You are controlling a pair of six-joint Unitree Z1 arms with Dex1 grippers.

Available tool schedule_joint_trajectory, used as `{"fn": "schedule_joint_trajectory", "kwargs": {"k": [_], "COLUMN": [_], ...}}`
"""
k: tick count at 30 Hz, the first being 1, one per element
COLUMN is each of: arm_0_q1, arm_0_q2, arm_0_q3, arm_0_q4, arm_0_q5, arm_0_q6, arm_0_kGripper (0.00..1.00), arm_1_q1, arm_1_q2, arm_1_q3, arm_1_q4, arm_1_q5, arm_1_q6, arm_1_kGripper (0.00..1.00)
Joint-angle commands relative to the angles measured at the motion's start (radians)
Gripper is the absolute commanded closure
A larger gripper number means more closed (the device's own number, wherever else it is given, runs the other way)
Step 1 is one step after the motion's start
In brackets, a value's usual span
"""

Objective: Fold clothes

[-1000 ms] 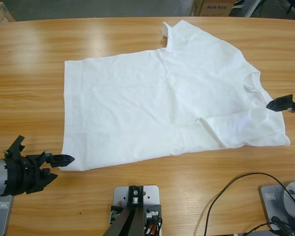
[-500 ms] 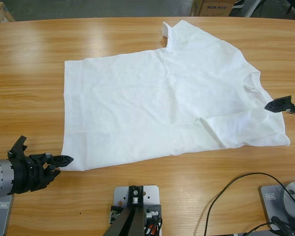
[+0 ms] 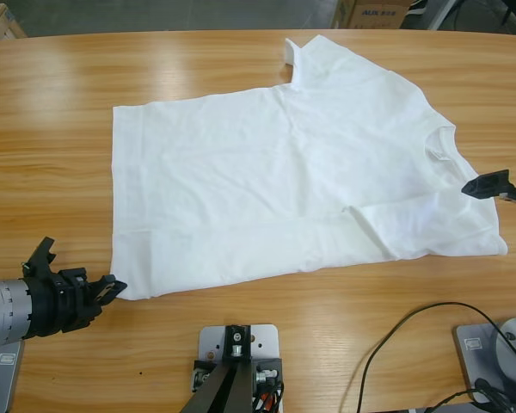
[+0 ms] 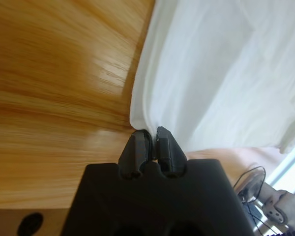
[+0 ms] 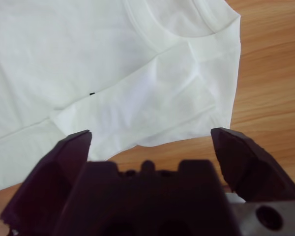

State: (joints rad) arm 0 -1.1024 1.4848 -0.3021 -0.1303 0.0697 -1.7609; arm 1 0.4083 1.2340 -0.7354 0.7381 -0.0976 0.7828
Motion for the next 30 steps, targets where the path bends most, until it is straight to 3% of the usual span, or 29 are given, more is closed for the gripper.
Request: {"fn": "schedule_joint_trajectory", "kwargs": {"k": [1,4,9,17,23,26,30], "arm_0_q1": [0.041,0.088,0.106,0.206,0.217,0.270,0.273], "arm_0_q2": [-0.182,-0.270,-0.288,-0.235,-0.221,-0.202,-0.196], "arm_0_q3": [-0.013,-0.087,-0.111,-0.123,-0.151,-0.152,-0.153], "arm_0_q4": [0.254,0.481,0.658,0.692,0.756,0.751,0.750], "arm_0_q5": [-0.053,-0.090,-0.155,-0.208,-0.222,-0.221,-0.217], "arm_0_q6": [0.025,0.027,0.045,0.061,0.063,0.069,0.080], "arm_0_kGripper": [1.000,1.000,1.000,1.000,1.000,1.000,1.000], "arm_1_q1": [0.009,0.009,0.009,0.009,0.009,0.009,0.009], "arm_1_q2": [-0.037,-0.033,-0.034,-0.031,0.081,0.133,0.111], "arm_1_q3": [0.034,0.034,0.035,0.026,-0.046,-0.074,-0.084], "arm_1_q4": [-0.017,-0.022,-0.025,0.031,0.142,0.167,0.173], "arm_1_q5": [0.009,0.012,0.024,0.068,0.071,0.090,0.157], "arm_1_q6": [0.010,0.010,0.010,0.022,0.032,0.032,0.014], "arm_1_kGripper": [0.000,0.000,0.000,0.000,0.000,0.000,0.036]}}
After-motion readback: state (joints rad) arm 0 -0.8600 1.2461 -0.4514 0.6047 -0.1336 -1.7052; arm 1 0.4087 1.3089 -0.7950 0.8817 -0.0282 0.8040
